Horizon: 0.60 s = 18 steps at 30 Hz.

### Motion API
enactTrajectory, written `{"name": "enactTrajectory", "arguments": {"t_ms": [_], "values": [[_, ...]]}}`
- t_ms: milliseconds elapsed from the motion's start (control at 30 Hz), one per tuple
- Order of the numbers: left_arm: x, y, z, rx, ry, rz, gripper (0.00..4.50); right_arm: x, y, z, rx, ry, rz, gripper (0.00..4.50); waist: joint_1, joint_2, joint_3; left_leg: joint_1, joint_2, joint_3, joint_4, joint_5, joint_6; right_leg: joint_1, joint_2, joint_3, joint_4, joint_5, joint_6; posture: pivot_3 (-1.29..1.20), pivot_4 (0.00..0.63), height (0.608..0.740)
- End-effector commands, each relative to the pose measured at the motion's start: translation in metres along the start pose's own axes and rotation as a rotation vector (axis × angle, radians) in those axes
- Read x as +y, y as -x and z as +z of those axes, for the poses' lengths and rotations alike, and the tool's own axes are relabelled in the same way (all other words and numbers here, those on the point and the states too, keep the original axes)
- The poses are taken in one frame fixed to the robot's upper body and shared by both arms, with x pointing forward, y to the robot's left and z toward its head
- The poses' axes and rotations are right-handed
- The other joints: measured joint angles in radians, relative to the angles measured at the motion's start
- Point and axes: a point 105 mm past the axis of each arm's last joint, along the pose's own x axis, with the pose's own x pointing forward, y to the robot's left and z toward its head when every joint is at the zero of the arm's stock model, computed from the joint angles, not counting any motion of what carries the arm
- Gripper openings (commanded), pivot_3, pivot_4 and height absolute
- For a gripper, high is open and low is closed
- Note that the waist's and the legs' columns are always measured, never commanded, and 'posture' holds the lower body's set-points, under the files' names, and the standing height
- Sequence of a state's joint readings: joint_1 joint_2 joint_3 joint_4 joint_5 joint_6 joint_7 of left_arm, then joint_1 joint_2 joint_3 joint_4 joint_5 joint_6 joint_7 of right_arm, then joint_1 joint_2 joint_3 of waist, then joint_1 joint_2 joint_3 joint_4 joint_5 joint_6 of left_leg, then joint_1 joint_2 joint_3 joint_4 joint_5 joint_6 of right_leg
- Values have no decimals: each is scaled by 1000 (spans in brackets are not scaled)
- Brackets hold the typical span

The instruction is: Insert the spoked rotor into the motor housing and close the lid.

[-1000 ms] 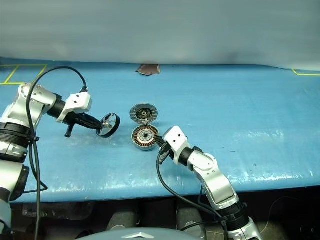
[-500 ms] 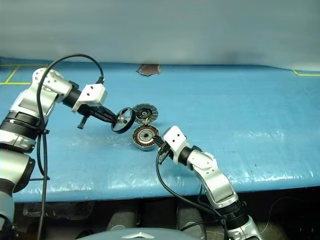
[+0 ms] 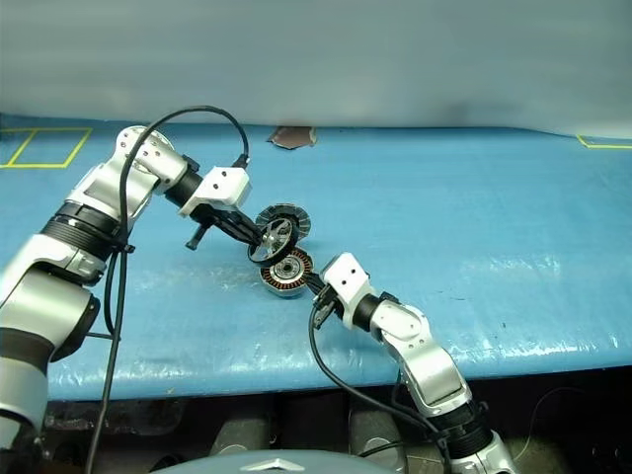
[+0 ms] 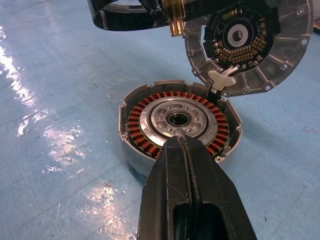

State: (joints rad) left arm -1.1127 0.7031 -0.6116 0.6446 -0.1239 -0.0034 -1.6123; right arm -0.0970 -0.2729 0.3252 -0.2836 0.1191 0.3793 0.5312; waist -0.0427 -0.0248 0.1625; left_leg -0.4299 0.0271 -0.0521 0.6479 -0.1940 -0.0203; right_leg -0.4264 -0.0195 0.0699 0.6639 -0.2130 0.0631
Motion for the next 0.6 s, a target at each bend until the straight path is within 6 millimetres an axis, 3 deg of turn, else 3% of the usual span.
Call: {"name": "enactTrajectory", "arguments": {"t_ms": [33,600], "values": [[6,4,7,27,-45,3,47,-2,3,15,-55,32,-18,0,0,0,0,0,0,0,0,0,0,0,0,0,0,0,0,0,150,740],[14,-10,0,151,-128,-27,47,-4,3,16,-65,34,-43,0,3,0,0,0,0,0,0,0,0,0,0,0,0,0,0,0,150,740]]}}
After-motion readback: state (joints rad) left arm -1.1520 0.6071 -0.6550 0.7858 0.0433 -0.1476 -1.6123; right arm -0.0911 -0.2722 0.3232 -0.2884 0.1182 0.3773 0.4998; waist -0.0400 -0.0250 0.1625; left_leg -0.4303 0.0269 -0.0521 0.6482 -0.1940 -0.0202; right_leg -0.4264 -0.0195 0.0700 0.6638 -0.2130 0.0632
